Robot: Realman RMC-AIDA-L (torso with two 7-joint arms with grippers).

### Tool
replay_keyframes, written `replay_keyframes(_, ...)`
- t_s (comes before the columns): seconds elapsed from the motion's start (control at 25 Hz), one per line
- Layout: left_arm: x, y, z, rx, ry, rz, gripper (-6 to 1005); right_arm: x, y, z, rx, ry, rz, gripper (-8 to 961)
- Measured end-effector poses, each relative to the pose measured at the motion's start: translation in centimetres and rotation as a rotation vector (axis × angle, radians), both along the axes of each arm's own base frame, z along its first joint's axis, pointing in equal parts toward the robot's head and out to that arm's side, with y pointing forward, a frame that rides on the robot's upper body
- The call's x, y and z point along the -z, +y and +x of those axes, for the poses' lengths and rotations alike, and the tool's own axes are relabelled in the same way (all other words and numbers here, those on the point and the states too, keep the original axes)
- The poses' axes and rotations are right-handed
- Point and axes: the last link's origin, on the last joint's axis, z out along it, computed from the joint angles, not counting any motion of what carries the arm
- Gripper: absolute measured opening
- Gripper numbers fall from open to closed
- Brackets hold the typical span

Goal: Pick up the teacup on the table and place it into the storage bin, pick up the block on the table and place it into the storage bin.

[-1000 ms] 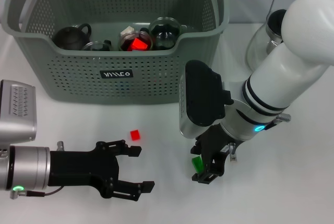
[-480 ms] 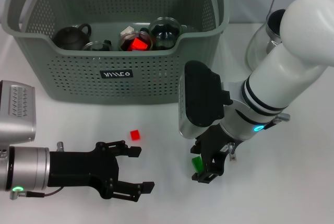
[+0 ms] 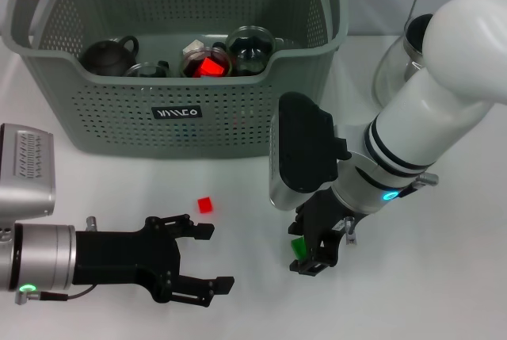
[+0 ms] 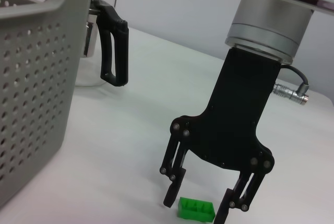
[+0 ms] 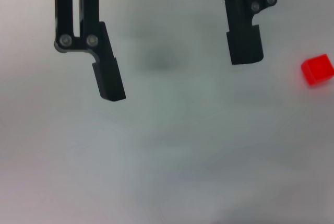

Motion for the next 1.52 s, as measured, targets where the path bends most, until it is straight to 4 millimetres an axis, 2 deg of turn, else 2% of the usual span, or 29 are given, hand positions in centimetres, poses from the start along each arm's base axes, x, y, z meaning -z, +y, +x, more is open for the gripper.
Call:
replay_keyframes(0.96, 0.1, -0.2, 0.0, -0.004, -0.010, -0.006, 937, 0.3, -0.5, 0.5, 0.005, -0.032, -0.012, 521)
replay_keyframes(1.32, 0.1, -0.2, 0.0, -0.004, -0.012, -0.009, 937, -0.1, -0.9, -0.2, 0.014, -0.033, -0.024, 487)
replay_keyframes(1.52, 0.0, -0.3, 0.0, -0.006, -0.012, -0.009, 937, -1.4, -0.9, -1.6, 0.024, 0.013, -0.027, 459)
